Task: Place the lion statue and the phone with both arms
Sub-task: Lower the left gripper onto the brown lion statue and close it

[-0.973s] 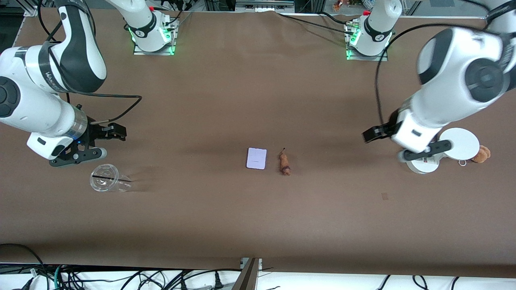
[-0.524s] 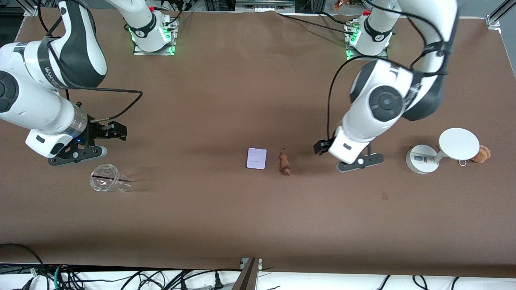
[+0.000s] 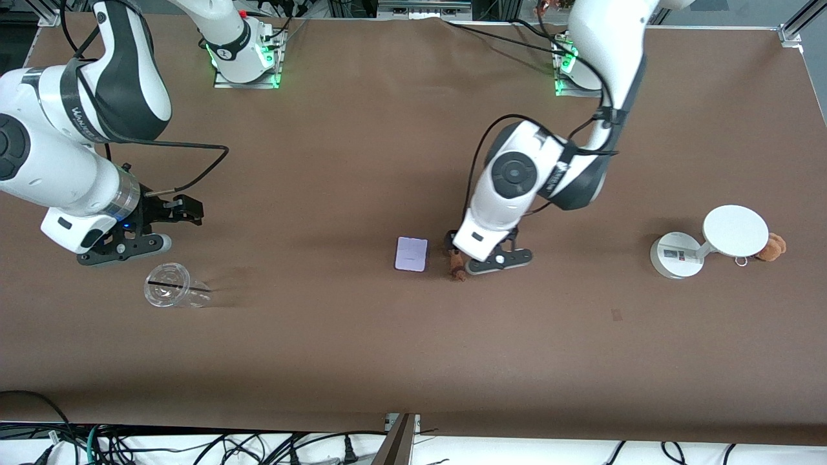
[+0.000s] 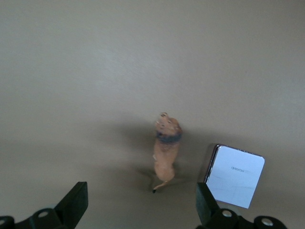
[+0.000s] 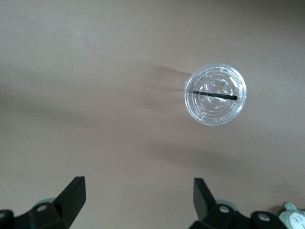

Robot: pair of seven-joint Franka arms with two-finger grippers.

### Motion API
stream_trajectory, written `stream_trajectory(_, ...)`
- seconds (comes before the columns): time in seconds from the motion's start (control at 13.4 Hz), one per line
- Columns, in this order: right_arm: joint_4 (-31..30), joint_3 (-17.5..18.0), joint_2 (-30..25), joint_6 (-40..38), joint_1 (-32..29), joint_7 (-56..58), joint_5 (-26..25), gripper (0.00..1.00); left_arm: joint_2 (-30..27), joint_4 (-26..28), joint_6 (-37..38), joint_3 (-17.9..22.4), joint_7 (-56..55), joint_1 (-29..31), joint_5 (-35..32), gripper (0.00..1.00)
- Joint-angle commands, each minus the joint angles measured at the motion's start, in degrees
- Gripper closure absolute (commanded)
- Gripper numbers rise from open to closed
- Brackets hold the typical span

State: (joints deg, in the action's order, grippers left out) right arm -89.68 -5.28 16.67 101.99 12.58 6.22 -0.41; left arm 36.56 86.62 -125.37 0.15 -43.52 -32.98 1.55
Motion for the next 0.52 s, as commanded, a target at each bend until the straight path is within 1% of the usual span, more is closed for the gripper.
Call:
stream_trajectory(0.0, 0.3, -0.17, -0.5, -0.83, 0.07, 0.72, -0.64, 0.0, 2.9, -0.93, -3.2, 0.91, -0.69, -1.56, -1.63, 0.0)
stream_trajectory(0.15, 0.3, -0.16, -0.5, -0.83, 0.07, 0.72, -0.64, 0.0, 4.74, -1.02, -5.84, 0.91, -0.69, -1.91, -1.81, 0.0)
stream_trajectory(0.3, 0.3, -0.08, -0.5, -0.83, 0.07, 0.72, -0.64, 0.0, 7.02, -1.19, -9.44, 0.82, -0.69, -2.0, -4.26, 0.0)
stream_trajectory(0.45, 0.3, -0.08, -0.5, -0.83, 0.07, 0.64, -0.64, 0.0, 8.26, -1.45, -10.94, 0.91, -0.69, -2.0, -4.62, 0.0)
